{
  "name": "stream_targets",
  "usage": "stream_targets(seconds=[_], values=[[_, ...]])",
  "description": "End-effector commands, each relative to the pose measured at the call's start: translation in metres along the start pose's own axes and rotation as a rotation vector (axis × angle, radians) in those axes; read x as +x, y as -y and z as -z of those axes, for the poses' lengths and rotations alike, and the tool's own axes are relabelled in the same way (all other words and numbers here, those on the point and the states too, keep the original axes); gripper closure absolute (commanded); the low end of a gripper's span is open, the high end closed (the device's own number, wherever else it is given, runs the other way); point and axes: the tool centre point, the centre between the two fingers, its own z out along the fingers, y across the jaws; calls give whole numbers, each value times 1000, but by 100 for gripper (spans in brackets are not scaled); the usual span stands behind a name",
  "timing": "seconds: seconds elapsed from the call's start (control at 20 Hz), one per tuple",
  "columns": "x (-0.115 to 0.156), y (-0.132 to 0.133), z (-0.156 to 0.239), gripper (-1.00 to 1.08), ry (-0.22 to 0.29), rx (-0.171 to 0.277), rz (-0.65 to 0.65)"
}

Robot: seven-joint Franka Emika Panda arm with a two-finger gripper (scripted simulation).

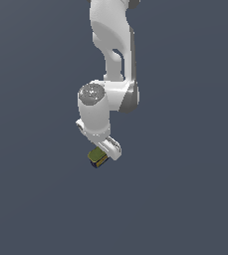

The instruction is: Pick up the object and move it to a goal position.

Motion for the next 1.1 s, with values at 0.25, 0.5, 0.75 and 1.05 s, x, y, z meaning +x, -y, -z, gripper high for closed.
stream_targets(seconds=[0.25, 0.5, 0.75, 1.05], values=[[8, -5, -7, -92, -4, -1, -91], [8, -5, -8, -92, -4, -1, -93], [8, -6, -22, -92, -4, -1, -95], [8, -7, -52, -92, -5, -1, -98]])
